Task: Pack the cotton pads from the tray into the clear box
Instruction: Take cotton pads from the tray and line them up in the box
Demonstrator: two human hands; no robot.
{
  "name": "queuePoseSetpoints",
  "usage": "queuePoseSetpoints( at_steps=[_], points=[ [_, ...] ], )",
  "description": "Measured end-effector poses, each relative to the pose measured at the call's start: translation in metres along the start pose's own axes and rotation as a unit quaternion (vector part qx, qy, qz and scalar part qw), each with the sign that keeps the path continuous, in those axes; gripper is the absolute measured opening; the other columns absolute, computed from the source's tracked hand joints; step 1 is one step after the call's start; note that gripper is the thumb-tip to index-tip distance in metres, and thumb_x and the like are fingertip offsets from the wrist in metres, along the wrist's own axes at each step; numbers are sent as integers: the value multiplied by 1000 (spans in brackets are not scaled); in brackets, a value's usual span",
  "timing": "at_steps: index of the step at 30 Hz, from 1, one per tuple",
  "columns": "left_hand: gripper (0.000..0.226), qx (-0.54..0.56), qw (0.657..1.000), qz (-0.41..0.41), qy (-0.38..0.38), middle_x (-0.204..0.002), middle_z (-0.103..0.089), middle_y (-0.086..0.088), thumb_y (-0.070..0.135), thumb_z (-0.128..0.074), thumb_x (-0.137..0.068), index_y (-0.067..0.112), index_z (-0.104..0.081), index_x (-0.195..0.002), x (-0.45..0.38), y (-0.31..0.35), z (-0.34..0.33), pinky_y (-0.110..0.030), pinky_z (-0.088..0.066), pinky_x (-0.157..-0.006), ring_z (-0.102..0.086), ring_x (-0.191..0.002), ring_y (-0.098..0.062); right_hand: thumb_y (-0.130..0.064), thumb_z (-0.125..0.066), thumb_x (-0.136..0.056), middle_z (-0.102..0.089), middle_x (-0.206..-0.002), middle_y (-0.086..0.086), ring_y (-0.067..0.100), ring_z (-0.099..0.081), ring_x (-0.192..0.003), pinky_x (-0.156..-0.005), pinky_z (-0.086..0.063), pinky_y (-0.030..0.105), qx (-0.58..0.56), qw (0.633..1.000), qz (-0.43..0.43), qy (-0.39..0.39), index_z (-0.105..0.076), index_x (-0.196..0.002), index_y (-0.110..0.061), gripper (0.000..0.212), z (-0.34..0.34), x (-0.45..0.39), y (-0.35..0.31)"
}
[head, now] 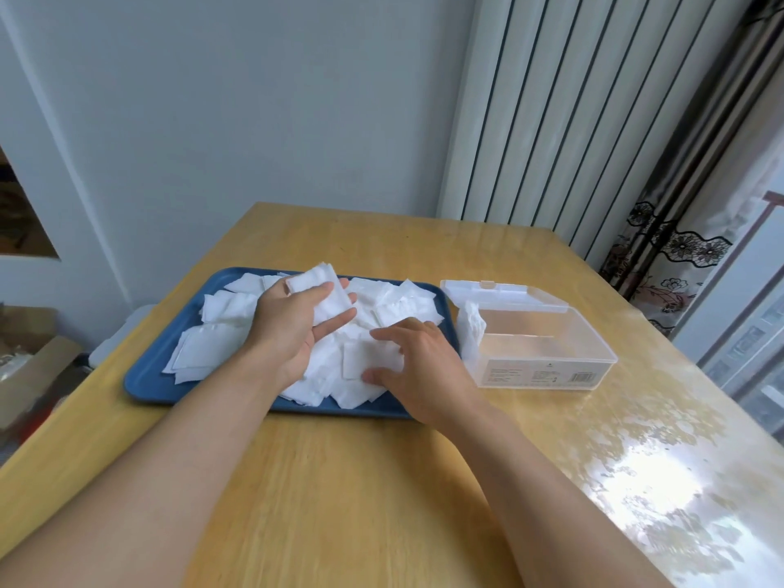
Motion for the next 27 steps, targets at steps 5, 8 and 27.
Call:
queuePoseSetpoints(
  at_steps=[5, 8, 27],
  points=[
    [19, -74, 997, -23, -19, -109, -77, -9, 1, -61, -99, 4, -64, -117, 0, -4, -2, -36, -64, -79, -76, -99, -24, -46, -72, -89, -50, -126, -10, 12, -40, -121, -94, -42, 28, -1, 999, -30, -37, -60, -133, -29, 48, -2, -4, 0],
    [17, -90, 995, -28, -21, -107, -78, -8, 2, -59, -100, 6, -67, -114, -1, -6, -3, -40, -62, -86, -76, -100, -24, -44, -75, -86, -51, -104, -15, 10, -44, -106, -85, -44, 29, -39, 998, -40, -22, -60, -97, -30, 23, -1, -3, 1],
    [19, -98, 995, -7, -23, -107, -77, -9, 4, -52, -103, 14, -68, -107, -2, -10, -4, -40, -60, -91, -72, -107, -28, -45, -72, -90, -52, -125, -2, 16, -46, -122, -97, -40, 26, 5, 997, -74, -16, -58, -136, -24, 52, -1, -10, 14]
  ],
)
Point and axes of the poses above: each hand's wrist, its own x-axis away from the middle knuckle, its own z-axis out of the back of the hand, y = z × x, the point moved 4 cm from there along -x, towards the middle knuckle
